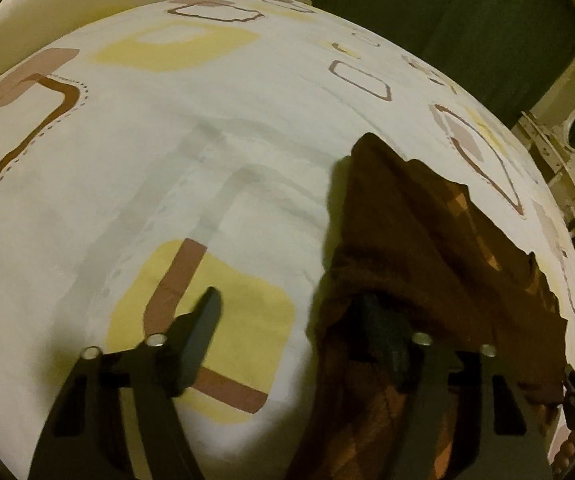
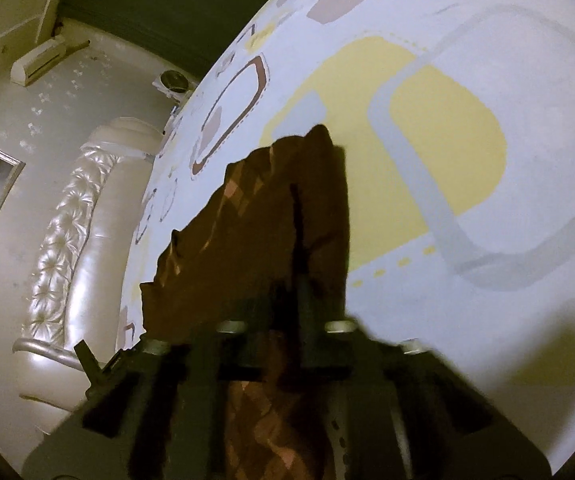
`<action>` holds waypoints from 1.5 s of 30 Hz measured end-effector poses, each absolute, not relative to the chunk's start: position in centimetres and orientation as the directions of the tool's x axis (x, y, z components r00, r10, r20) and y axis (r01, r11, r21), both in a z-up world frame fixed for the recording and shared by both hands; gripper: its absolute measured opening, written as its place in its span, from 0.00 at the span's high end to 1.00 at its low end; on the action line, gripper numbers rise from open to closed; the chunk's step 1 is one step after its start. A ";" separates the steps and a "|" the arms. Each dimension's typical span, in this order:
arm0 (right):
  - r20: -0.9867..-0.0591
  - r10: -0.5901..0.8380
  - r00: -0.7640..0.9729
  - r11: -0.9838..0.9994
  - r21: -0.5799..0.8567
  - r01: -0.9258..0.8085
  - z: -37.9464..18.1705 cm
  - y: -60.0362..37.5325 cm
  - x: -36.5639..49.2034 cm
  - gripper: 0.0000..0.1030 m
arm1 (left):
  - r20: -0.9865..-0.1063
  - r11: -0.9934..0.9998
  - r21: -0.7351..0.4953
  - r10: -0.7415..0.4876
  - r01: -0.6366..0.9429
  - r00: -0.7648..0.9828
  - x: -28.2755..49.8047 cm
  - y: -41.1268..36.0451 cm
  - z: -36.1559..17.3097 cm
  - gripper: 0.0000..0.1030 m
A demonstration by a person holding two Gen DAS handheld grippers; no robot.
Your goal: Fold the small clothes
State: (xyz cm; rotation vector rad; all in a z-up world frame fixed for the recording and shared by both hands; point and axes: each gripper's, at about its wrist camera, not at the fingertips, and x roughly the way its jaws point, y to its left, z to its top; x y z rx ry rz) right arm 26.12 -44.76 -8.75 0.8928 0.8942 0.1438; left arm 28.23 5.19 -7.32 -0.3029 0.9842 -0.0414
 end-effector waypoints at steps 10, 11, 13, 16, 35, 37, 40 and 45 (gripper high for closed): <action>-0.629 0.437 0.642 0.630 0.724 0.280 -10.7 -45.8 25.2 0.98 | -0.825 0.957 -0.255 -0.140 -0.139 0.548 27.6 6.8 -7.8 0.71; -0.625 0.443 0.643 0.632 0.726 0.270 -10.5 -45.8 25.1 0.98 | -0.823 0.962 -0.249 -0.151 -0.109 0.547 27.4 6.7 -7.6 0.69; -0.623 0.446 0.643 0.637 0.726 0.261 -9.9 -45.7 24.3 0.94 | -0.817 0.962 -0.267 -0.192 -0.062 0.544 26.7 6.6 -7.1 0.51; -0.628 0.453 0.633 0.649 0.719 0.249 -9.1 -45.5 22.7 0.80 | -0.796 0.945 -0.326 -0.270 -0.009 0.542 24.5 7.2 -6.3 0.24; -0.599 0.646 0.473 0.612 0.777 0.148 -9.9 -40.7 4.6 0.55 | -0.807 0.886 -0.446 -0.459 0.126 0.371 5.6 12.5 -6.3 0.23; -0.581 0.658 0.479 0.592 0.792 0.146 -10.0 -40.8 2.9 0.54 | -0.798 0.878 -0.461 -0.474 0.128 0.372 4.9 12.9 -6.2 0.23; -0.540 0.677 0.500 0.539 0.826 0.161 -10.5 -41.3 0.1 0.54 | -0.781 0.859 -0.493 -0.506 0.138 0.365 3.6 13.5 -6.5 0.23; -0.531 0.681 0.504 0.499 0.840 0.212 -11.4 -41.7 -2.3 0.54 | -0.765 0.833 -0.542 -0.545 0.114 0.344 1.9 14.5 -7.8 0.23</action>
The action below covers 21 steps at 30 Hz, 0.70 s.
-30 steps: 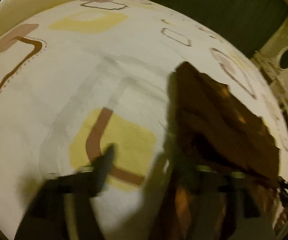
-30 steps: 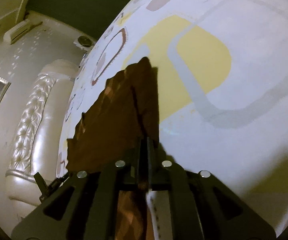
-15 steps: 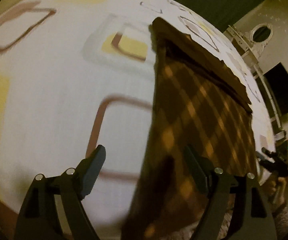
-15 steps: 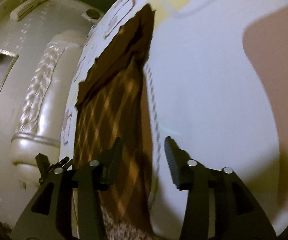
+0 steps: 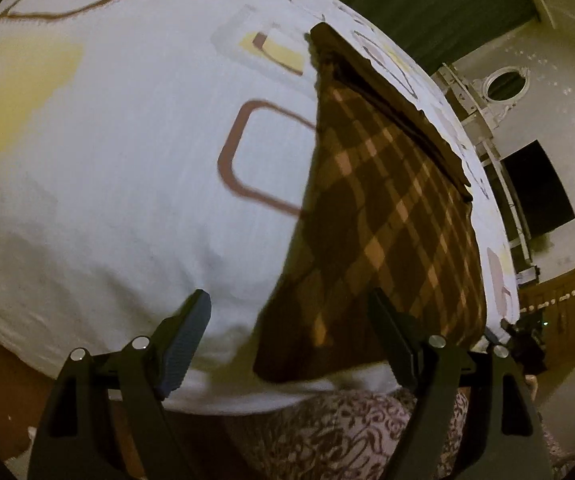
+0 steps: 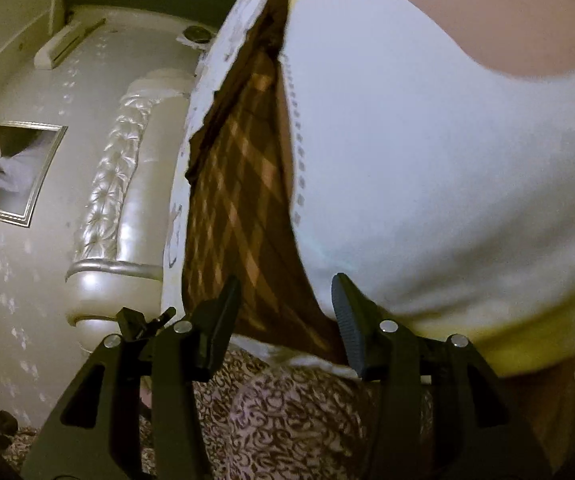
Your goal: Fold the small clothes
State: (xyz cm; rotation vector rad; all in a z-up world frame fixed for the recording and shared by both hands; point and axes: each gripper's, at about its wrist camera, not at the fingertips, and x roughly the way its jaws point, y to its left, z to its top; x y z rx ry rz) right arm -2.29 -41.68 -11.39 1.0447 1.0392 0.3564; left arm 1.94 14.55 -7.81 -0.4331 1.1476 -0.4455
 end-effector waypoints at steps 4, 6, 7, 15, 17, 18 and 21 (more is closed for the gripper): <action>-0.578 0.676 0.457 0.538 0.811 0.229 -12.0 -40.8 -3.0 0.54 | -0.749 0.803 -0.587 -0.588 0.106 0.306 1.4 14.8 -9.3 0.23; -0.584 0.679 0.446 0.541 0.808 0.233 -12.5 -40.4 -3.2 0.54 | -0.732 0.790 -0.602 -0.604 0.116 0.315 1.2 14.8 -9.7 0.19; -0.580 0.687 0.437 0.535 0.811 0.236 -13.0 -40.1 -3.4 0.54 | -0.720 0.779 -0.616 -0.617 0.118 0.317 1.3 14.7 -9.8 0.18; -0.542 0.710 0.449 0.524 0.833 0.177 -13.8 -38.6 -3.8 0.54 | -0.665 0.712 -0.688 -0.696 0.141 0.270 0.8 14.1 -9.8 0.18; -0.529 0.709 0.466 0.511 0.841 0.177 -13.9 -38.7 -3.9 0.54 | -0.679 0.728 -0.668 -0.682 0.156 0.273 0.8 13.5 -10.0 0.18; -0.528 0.709 0.468 0.510 0.842 0.177 -13.9 -38.7 -3.7 0.54 | -0.679 0.728 -0.668 -0.680 0.153 0.277 0.8 13.4 -10.1 0.18; -0.511 0.718 0.473 0.496 0.852 0.169 -14.2 -38.3 -3.2 0.52 | -0.666 0.717 -0.683 -0.690 0.140 0.284 0.9 13.6 -10.1 0.18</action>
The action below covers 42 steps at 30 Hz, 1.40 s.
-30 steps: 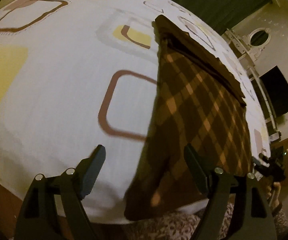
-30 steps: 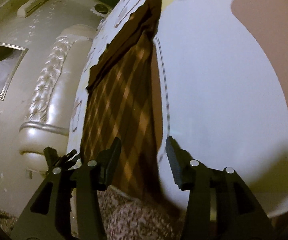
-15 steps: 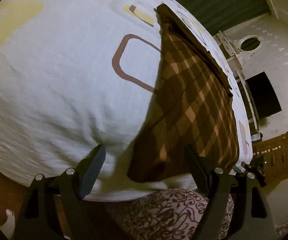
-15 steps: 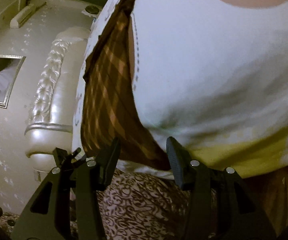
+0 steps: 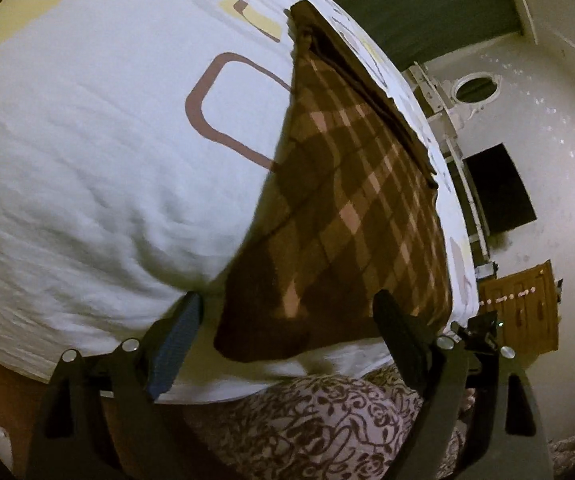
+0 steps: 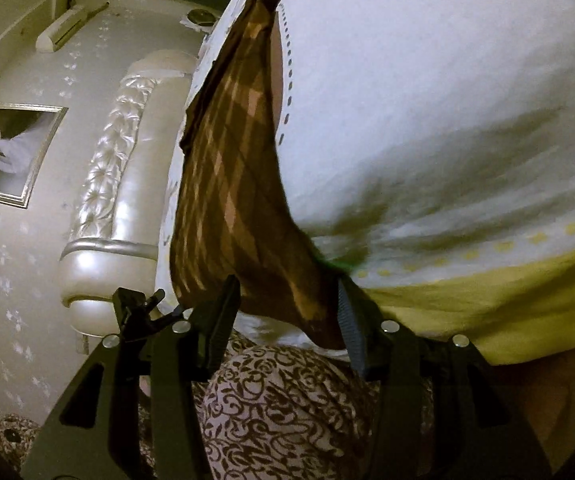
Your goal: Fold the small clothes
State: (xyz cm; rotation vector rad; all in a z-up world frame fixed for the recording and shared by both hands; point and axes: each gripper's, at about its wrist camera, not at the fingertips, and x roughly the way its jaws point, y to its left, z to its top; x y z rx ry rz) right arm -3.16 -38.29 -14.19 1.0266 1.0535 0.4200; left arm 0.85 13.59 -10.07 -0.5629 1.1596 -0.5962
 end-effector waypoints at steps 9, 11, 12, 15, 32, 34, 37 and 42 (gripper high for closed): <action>-0.541 0.745 0.390 0.546 0.831 0.108 -14.3 -35.4 -2.7 0.94 | -0.710 0.745 -0.642 -0.667 0.182 0.226 0.7 12.3 -10.2 0.61; -0.529 0.744 0.408 0.541 0.836 0.097 -13.7 -35.1 -2.7 0.95 | -0.714 0.741 -0.644 -0.671 0.188 0.199 1.0 11.6 -10.3 0.84; -0.528 0.738 0.420 0.543 0.834 0.095 -13.2 -35.1 -2.7 0.95 | -0.707 0.731 -0.658 -0.682 0.182 0.186 1.1 11.5 -10.3 0.88; -0.496 0.733 0.466 0.524 0.848 0.079 -11.1 -35.6 -2.8 0.95 | -0.667 0.691 -0.703 -0.723 0.169 0.180 1.4 11.4 -9.5 0.89; -0.232 0.695 0.680 0.385 0.920 -0.079 1.3 -41.5 11.5 0.95 | -0.520 0.608 -0.784 -0.754 0.127 0.402 16.2 10.0 2.8 0.89; -0.225 0.686 0.692 0.377 0.923 -0.074 1.4 -42.4 14.8 0.95 | -0.537 0.631 -0.765 -0.734 0.126 0.415 19.6 8.9 3.1 0.89; -0.245 0.670 0.701 0.386 0.921 -0.047 0.7 -42.9 19.7 0.95 | -0.561 0.656 -0.746 -0.711 0.113 0.423 23.6 7.3 2.9 0.89; -0.294 0.643 0.707 0.398 0.917 0.020 -1.5 -44.4 26.1 0.95 | -0.604 0.694 -0.715 -0.673 0.081 0.427 29.8 5.0 1.1 0.89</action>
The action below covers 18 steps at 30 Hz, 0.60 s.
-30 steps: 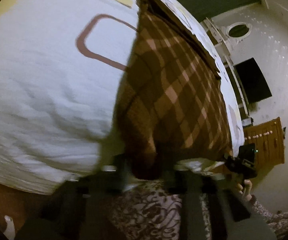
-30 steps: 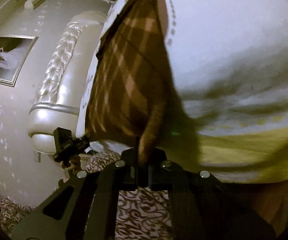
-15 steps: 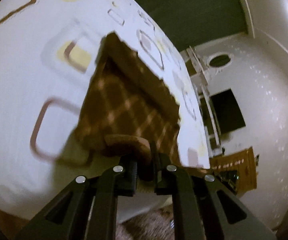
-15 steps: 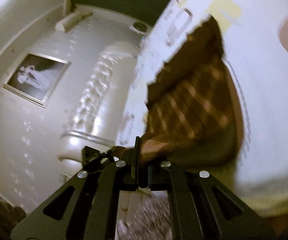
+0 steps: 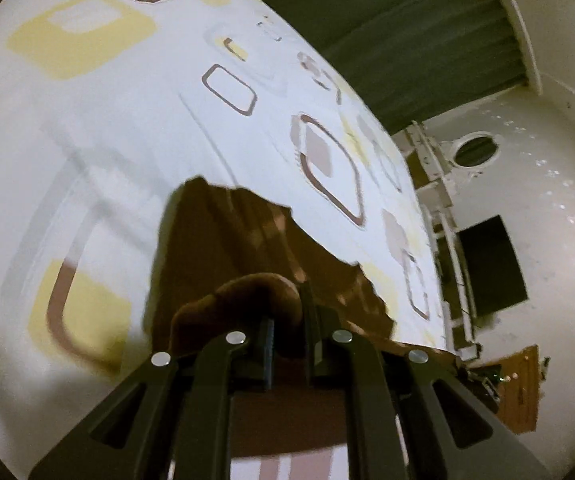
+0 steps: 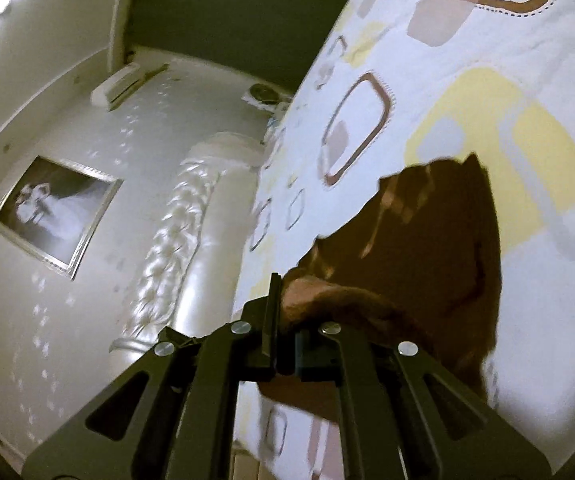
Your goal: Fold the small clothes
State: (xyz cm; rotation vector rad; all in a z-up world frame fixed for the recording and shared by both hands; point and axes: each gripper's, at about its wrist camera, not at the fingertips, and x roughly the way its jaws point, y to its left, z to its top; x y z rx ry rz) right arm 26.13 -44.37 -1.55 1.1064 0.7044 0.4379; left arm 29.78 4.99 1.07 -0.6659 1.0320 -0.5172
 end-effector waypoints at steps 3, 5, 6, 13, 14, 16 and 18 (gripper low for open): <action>-0.312 0.634 0.707 0.381 0.922 0.066 -3.5 -45.4 28.9 0.95 | -0.624 0.700 -0.712 -0.662 0.047 0.415 32.9 4.0 -0.9 0.89; -0.327 0.632 0.703 0.379 0.921 0.088 -4.6 -45.8 30.6 0.95 | -0.631 0.705 -0.709 -0.653 0.031 0.418 34.1 3.7 -1.6 0.89; -0.339 0.627 0.701 0.386 0.917 0.098 -5.1 -45.9 31.4 0.95 | -0.630 0.701 -0.713 -0.655 0.024 0.418 34.9 3.6 -2.1 0.89; -0.385 0.611 0.692 0.389 0.907 0.161 -8.1 -46.6 34.5 0.95 | -0.672 0.727 -0.687 -0.630 -0.009 0.390 37.9 2.8 -4.6 0.89; -0.392 0.607 0.691 0.384 0.906 0.176 -8.6 -46.7 34.9 0.95 | -0.677 0.731 -0.682 -0.626 -0.010 0.388 38.2 2.7 -4.8 0.89; -0.402 0.602 0.689 0.384 0.903 0.191 -9.4 -46.8 35.3 0.95 | -0.690 0.742 -0.671 -0.615 -0.016 0.381 38.7 2.5 -5.4 0.89; -0.413 0.596 0.689 0.393 0.898 0.199 -9.8 -46.8 35.8 0.95 | -0.695 0.745 -0.667 -0.614 -0.017 0.374 39.1 2.2 -5.8 0.89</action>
